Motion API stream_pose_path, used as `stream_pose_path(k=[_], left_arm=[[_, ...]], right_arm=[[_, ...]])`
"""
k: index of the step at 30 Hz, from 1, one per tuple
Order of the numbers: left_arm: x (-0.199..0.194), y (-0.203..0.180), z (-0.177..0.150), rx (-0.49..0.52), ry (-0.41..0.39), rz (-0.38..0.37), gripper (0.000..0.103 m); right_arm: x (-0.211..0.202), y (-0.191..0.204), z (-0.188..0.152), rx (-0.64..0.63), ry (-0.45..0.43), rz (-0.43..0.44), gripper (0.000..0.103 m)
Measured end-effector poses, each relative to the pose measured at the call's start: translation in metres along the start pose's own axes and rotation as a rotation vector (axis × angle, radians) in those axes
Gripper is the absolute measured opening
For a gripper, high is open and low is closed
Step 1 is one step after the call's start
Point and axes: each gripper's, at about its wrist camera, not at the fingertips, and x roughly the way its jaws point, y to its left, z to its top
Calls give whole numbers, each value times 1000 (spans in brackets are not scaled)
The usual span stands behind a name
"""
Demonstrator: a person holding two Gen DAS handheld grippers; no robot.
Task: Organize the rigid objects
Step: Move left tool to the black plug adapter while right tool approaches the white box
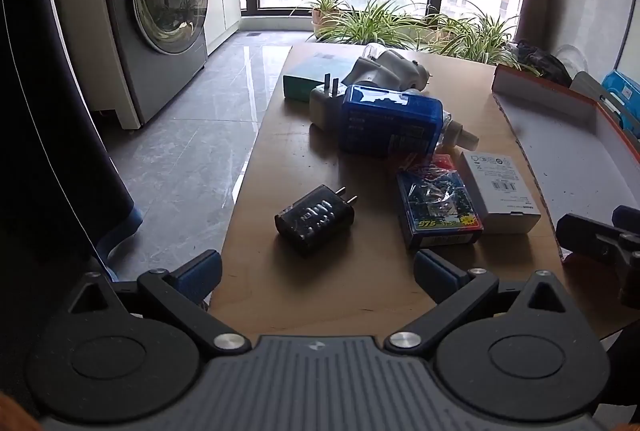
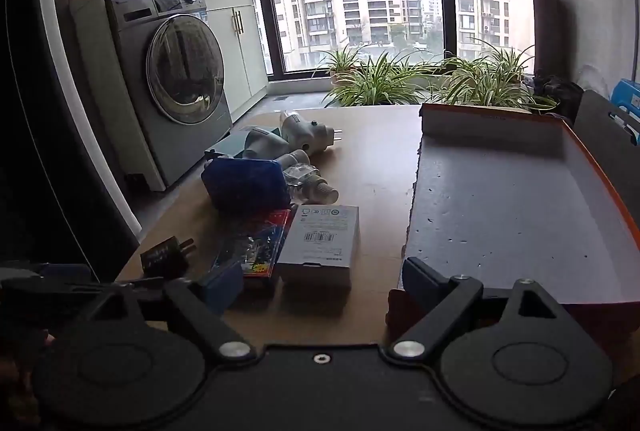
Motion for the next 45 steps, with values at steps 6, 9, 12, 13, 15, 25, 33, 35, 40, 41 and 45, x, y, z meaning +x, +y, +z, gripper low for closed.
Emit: stream_pose_path(k=[6,9,12,13,15,25,33,35,40,41,45], left_arm=[[5,8,1,6,5,3,103],[6,12,1,4,4,4,103],[9,15,1,5,6,2,103],[10,16,2,6,7,2,103],[13,18,2,5,8,0,103],[24,26,2,15,24,-11,103],[31,31,4,43,22,-35,103],[33,33,6,49,22,-44,103],[38,32,11,84,21,-90,103],[39,31,12,90,20,-100,103],[43,30,15,107,21,-116,103]], right_arm=[[5,6,0,-10,12,6,102],[8,10,0,-27,13,4,102],[10,12,1,-34,12,0,102],[11,13,2,-35,11,0,102],[12,14,2,-43,10,-3,102],[25,22,4,-63,23,-11,102],[32,26,3,-63,31,-30,102],[34,25,4,-56,34,-39,102],[39,23,4,-29,46,-48,102],[39,23,5,-29,47,-53,102],[42,22,5,-18,52,-61,102]])
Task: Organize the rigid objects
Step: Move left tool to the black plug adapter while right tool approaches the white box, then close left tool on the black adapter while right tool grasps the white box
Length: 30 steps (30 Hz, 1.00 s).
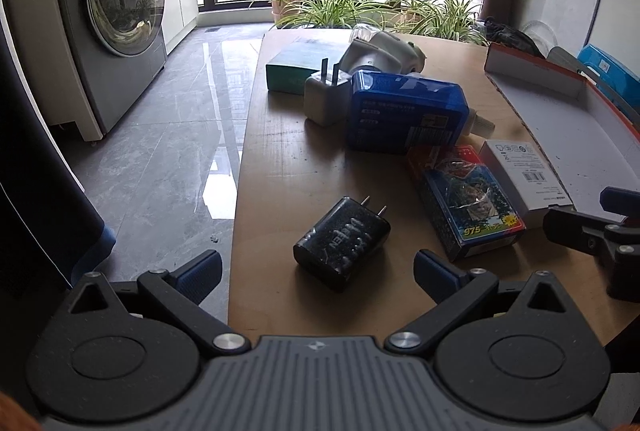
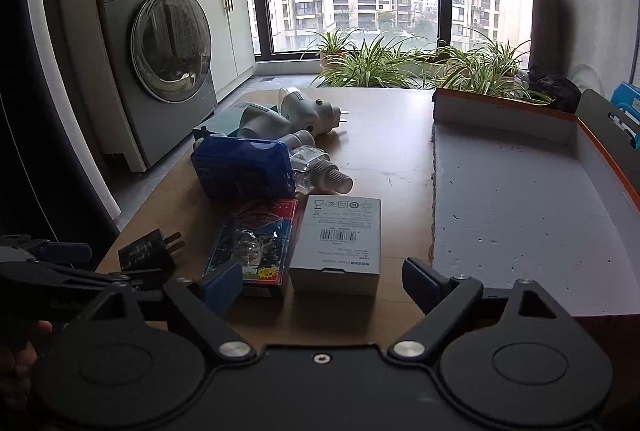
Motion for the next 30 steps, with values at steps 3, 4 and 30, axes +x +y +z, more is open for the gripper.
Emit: stream_pose_path(k=[3,4,30], left_arm=[[2,0,1,2,2,-3,103],[2,0,0,3,2,-5,103],[13,-7,0,105,-61,-58,79]], right_arm=[[2,0,0,2,4,-6,102],[2,0,0,2,4,-8,102],[19,-3,0,1,25,-19,102]])
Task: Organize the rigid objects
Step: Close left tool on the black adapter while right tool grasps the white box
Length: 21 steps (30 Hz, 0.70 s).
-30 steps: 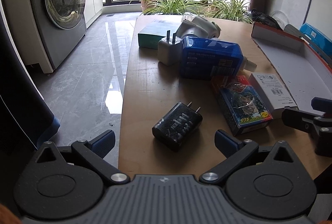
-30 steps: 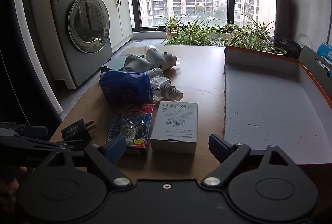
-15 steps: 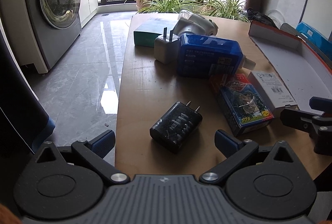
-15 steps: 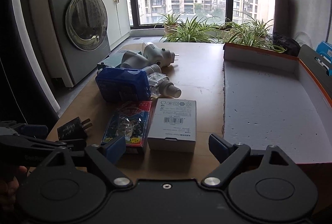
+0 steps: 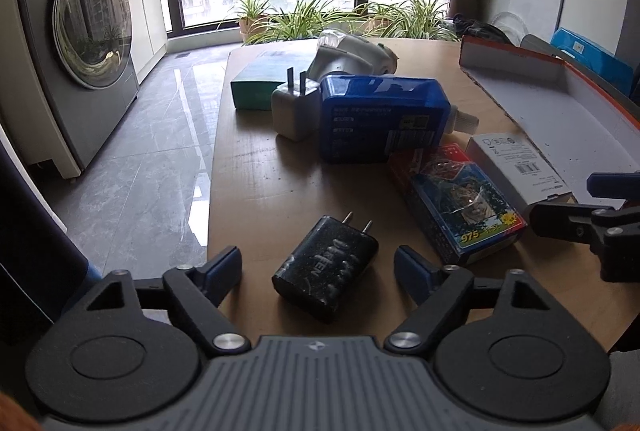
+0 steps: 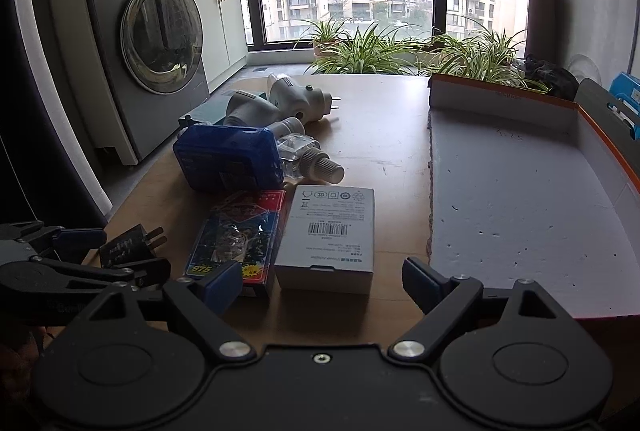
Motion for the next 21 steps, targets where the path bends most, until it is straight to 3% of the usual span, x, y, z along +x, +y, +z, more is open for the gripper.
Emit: stream_pose_path(k=[2,4,5,12,19,21], left_arm=[[-1,-5,0,9,-21,-11,56],[-3,-7,0,12,-35,-22,40],[-3,-8,-1,0,-41,-28,36],[-2,-7,1,-55,-54,-32,36],[-7,-9,3,-102,-69,-39,36],[-8,-9,5,-116,-71,-39,36]], right_arm=[[2,2,0,-18,-1,-7,102],[4,5,0,-39,1,-15,102],[4,5,1,-46,0,-19,102],[11,2,19,-73,-15,-53,102],[47,-14,35,-30,123,-24,100],[57,-16,35,-25,173,-12,94]])
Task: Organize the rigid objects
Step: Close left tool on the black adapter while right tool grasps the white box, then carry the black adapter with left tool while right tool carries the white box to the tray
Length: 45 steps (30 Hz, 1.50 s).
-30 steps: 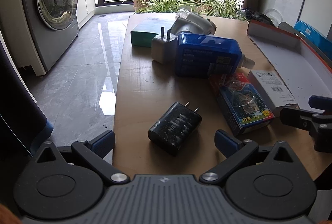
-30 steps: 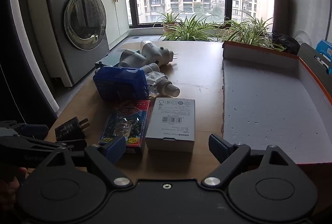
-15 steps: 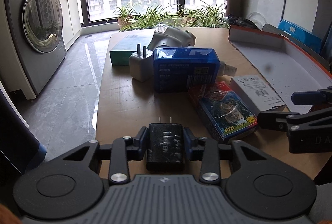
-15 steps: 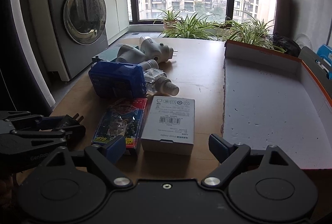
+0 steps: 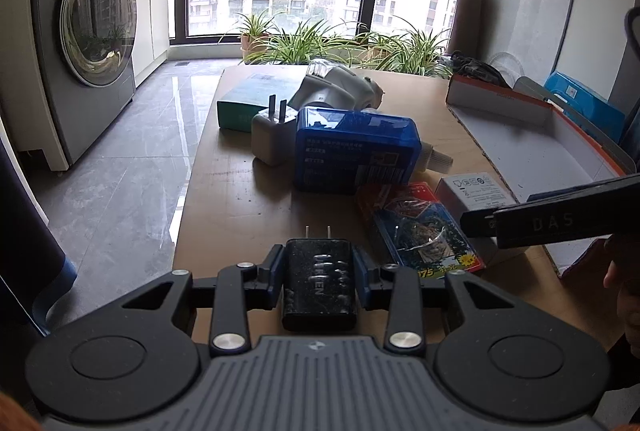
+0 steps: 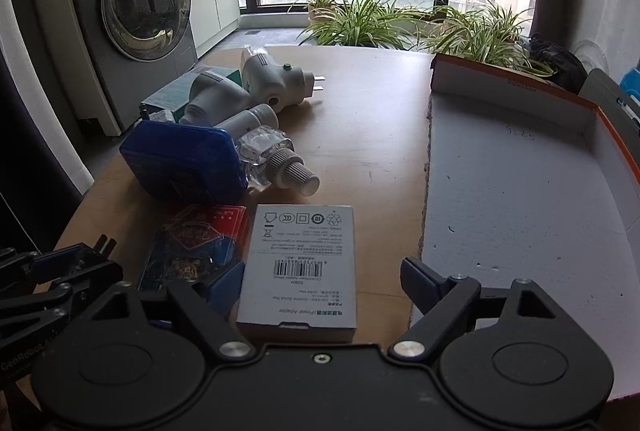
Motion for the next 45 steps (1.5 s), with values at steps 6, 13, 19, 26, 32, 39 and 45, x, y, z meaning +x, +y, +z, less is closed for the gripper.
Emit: stream_pose_path(k=[6,13,19,26,32,39,45], left_arm=[[-3,-8,8,-34,-8,-14,36],[-11,-27,24,-64,-21,-41,36],[-8,-63,56,-39,-38,-104,36],[10,-112,93,0,-52,-174,36],[25,-149,112,22,-45,-228,36],[37,-177,126,43,-36,-254,36],[46,-188,134,41,-29,-245,36]], right_arm=[[1,2,5,-57,-19,-25,71],[-45,-25,20,-35,-113,-21,70],[-73,-73,37,36,-140,-75,71],[-96,-130,51,121,-169,-151,71],[-104,-163,59,163,-192,-188,71],[-105,-190,68,180,-214,-183,71],[-98,-202,73,184,-216,-172,71]])
